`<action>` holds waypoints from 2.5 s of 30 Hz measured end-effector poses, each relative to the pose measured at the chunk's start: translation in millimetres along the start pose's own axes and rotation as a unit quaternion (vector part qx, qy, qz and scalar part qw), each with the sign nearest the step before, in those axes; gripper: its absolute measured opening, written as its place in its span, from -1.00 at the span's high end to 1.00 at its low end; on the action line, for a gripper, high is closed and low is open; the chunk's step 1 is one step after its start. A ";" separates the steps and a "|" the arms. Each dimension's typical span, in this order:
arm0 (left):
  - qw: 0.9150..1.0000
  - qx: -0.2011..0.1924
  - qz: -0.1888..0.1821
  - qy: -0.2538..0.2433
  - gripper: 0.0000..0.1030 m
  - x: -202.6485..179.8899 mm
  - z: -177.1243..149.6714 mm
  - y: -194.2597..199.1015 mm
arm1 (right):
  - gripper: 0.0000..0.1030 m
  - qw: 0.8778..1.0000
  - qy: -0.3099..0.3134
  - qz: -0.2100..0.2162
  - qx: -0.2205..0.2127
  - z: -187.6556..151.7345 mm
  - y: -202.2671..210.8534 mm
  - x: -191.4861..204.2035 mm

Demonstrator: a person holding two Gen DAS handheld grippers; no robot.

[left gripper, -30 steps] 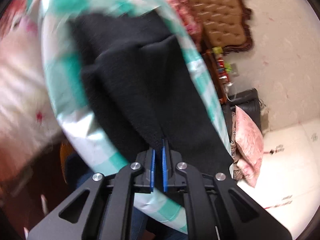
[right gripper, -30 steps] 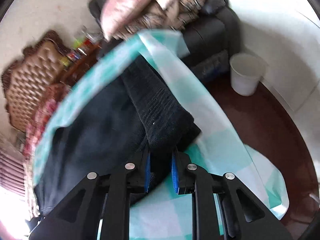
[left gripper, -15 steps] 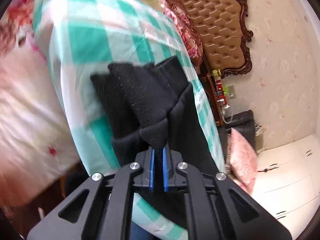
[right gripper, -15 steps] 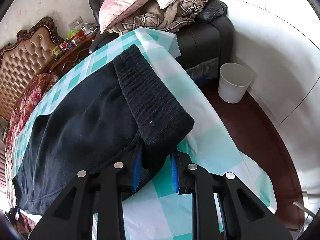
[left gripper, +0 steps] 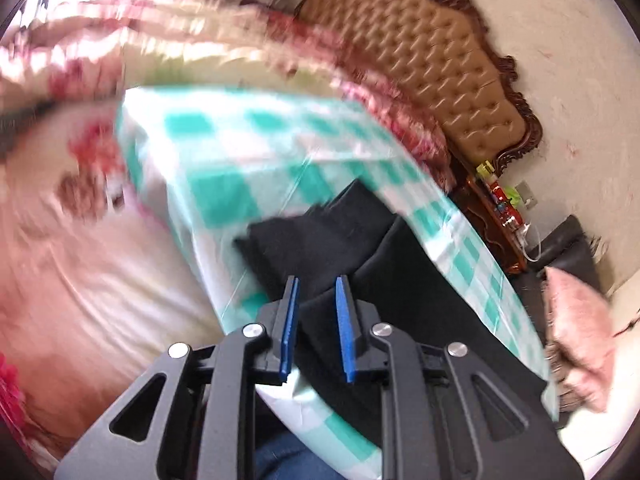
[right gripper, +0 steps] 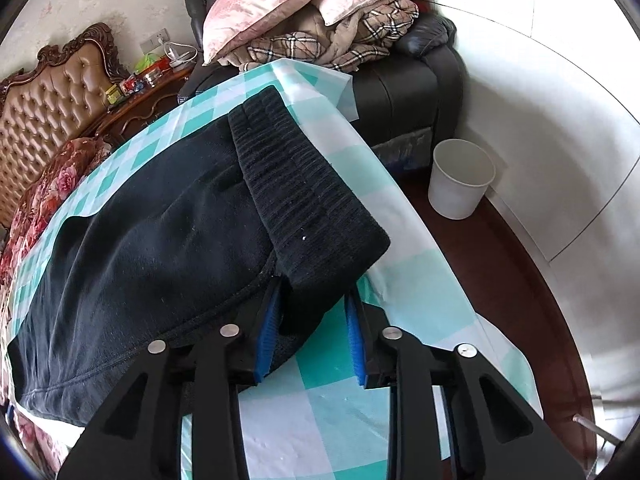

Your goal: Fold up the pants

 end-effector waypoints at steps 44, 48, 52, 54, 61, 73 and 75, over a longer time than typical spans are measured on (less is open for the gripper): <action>0.892 0.192 -0.125 -0.390 0.55 -221.1 -259.7 -34.5 | -0.44 0.941 0.335 0.008 -0.044 85.1 -34.6 252.4; 0.893 0.193 -0.124 -0.386 0.55 -218.6 -254.3 -41.3 | -0.47 0.928 0.370 -0.028 0.006 78.3 -92.7 271.2; 0.897 0.195 -0.112 -0.381 0.54 -222.7 -243.3 -61.9 | -0.56 0.938 0.345 -0.021 -0.004 76.3 -82.4 268.4; 0.896 0.195 -0.116 -0.382 0.53 -238.2 -238.3 -78.5 | -0.56 0.945 0.326 -0.022 -0.019 80.5 -74.0 260.3; 0.874 0.220 -0.118 -0.417 0.28 -295.5 -254.5 -154.6 | -0.56 0.957 0.289 -0.018 -0.017 83.8 -63.0 240.9; 0.958 0.093 0.043 -0.268 0.12 -148.7 -24.5 -173.3 | -0.58 0.971 0.225 -0.081 -0.027 74.7 -49.2 176.5; 0.969 0.079 0.004 -0.234 0.14 -136.9 -0.5 -155.3 | -0.58 0.979 0.187 -0.071 -0.032 72.1 -41.4 159.6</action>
Point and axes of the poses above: each gripper's, at about its wrist camera, not at the fingertips, and y roughly against the way its jaws point, x to its left, z to its top, the point moved 8 cm from there along -y, roughly the way its jaws point, and after that the axes turned 13 degrees about y, right-handed, at the moved point
